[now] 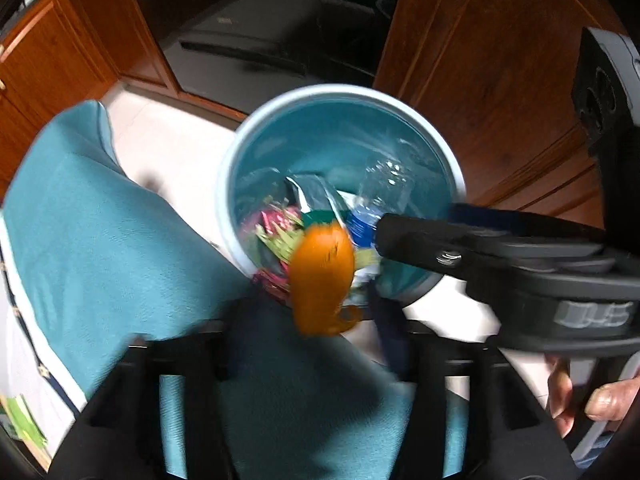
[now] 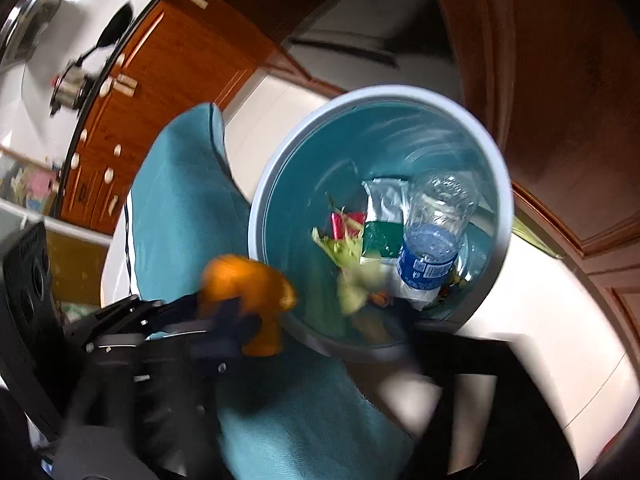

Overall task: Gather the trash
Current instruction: 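Carry the orange peel and sponge over the teal bin and release both, then move both tools back toward the table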

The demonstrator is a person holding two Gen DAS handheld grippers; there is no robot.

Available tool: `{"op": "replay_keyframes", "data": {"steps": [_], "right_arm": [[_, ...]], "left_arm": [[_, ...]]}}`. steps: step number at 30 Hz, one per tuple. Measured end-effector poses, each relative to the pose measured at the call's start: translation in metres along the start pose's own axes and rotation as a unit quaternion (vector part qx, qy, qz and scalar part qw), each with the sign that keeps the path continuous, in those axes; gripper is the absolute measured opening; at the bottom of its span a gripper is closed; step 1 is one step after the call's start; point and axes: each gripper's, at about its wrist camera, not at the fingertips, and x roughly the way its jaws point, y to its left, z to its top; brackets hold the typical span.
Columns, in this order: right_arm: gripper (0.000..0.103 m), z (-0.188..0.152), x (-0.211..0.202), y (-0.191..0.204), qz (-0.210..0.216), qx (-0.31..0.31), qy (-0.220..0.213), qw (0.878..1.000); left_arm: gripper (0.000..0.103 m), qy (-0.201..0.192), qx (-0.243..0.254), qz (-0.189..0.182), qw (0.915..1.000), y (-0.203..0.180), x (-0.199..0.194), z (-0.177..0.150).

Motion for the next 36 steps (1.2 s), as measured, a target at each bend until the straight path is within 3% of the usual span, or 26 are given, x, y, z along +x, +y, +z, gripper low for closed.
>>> {"op": "replay_keyframes", "data": {"steps": [4, 10, 29, 36], "right_arm": [[0.095, 0.002, -0.006, -0.007, 0.012, 0.038, 0.006, 0.999], [0.096, -0.005, -0.010, -0.009, 0.003, 0.056, 0.007, 0.998], [0.096, -0.020, -0.025, 0.021, 0.001, 0.041, 0.006, 0.999], [0.096, -0.037, -0.036, 0.051, 0.004, 0.011, 0.008, 1.000]], "left_arm": [[0.084, -0.013, 0.000, 0.013, 0.9998, 0.001, -0.010, -0.001], [0.092, -0.020, -0.014, 0.010, 0.9997, 0.009, -0.021, -0.007], [0.093, -0.042, -0.017, 0.008, 0.9989, 0.016, -0.057, -0.034], [0.093, -0.056, -0.030, 0.020, 0.9978, 0.029, -0.084, -0.061]]}}
